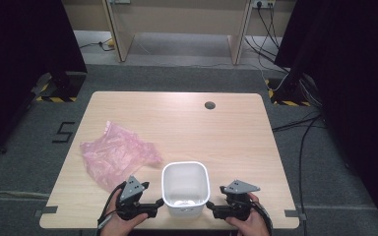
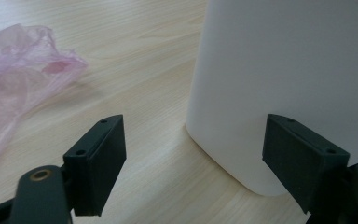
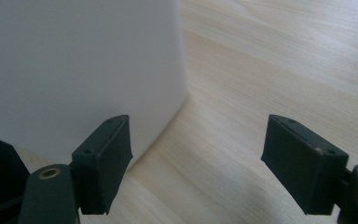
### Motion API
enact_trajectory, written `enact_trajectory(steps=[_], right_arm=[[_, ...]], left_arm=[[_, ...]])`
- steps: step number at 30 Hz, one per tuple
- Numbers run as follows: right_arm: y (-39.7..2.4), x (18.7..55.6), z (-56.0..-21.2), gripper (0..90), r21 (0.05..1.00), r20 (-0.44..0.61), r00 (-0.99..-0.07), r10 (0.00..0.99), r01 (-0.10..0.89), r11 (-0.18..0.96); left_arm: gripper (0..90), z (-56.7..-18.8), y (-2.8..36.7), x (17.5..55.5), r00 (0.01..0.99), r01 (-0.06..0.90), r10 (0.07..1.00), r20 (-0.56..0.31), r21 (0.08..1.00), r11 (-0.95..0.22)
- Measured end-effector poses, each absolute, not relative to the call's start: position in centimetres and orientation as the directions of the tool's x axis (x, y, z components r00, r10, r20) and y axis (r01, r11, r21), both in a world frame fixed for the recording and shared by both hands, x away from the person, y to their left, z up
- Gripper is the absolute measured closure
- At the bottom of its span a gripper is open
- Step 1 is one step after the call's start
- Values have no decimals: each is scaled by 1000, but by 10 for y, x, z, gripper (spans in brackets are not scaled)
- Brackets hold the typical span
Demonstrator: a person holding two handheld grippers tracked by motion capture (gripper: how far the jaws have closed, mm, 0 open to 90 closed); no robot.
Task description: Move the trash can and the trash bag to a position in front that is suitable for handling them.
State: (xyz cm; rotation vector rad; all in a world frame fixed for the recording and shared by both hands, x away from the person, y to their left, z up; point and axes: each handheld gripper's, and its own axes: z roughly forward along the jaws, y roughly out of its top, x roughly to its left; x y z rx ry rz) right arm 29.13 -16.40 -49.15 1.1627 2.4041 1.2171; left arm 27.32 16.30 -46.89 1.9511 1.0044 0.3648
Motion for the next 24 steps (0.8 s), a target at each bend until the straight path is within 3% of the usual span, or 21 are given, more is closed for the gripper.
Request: enact_trajectory(steps=[10, 24], right_arm=[[-166, 297, -493, 270, 738, 131, -636, 760, 575, 353], [-151, 336, -488, 307, 727, 77, -614, 785, 574, 377]], left_arm=[[228, -466, 151, 291, 631, 487, 772, -82, 816, -311], [271, -472, 154, 315, 582, 533, 810, -76, 788, -309]])
